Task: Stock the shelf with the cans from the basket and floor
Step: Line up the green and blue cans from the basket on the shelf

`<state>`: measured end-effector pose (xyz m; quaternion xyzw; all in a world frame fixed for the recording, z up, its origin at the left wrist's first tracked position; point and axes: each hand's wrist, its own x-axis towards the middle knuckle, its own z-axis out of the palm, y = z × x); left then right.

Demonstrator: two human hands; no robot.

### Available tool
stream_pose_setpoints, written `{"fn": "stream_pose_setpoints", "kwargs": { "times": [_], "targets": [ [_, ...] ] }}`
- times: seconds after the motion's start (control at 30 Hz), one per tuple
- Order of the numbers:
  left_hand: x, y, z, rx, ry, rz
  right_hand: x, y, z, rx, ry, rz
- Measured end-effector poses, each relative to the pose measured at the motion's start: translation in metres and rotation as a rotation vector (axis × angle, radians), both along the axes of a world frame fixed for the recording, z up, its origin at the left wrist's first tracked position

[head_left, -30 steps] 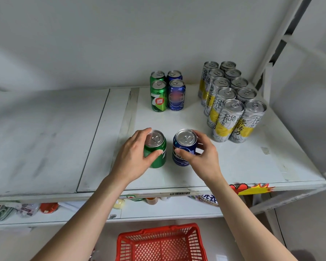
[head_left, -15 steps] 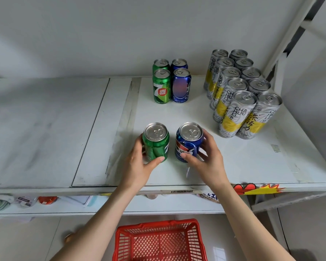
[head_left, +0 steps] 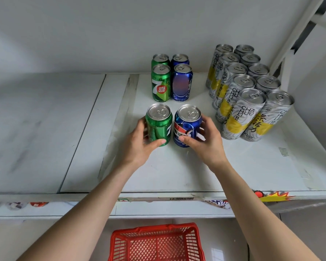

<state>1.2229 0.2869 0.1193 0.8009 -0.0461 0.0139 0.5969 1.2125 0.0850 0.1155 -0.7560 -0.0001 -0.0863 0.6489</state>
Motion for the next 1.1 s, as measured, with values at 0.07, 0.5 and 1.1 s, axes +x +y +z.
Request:
{"fn": "stream_pose_setpoints", "kwargs": {
  "times": [0.07, 0.5, 1.1],
  "targets": [
    [0.010, 0.000, -0.001, 0.012, -0.008, 0.001, 0.010, -0.002, 0.000, -0.024, -0.015, -0.004],
    [0.074, -0.011, -0.005, 0.133, -0.086, 0.028, 0.066, -0.008, -0.007, -0.118, -0.110, -0.048],
    [0.111, -0.016, 0.000, 0.204, -0.085, 0.070, 0.119, -0.012, -0.009, -0.135, -0.097, -0.065]
  ]
}}
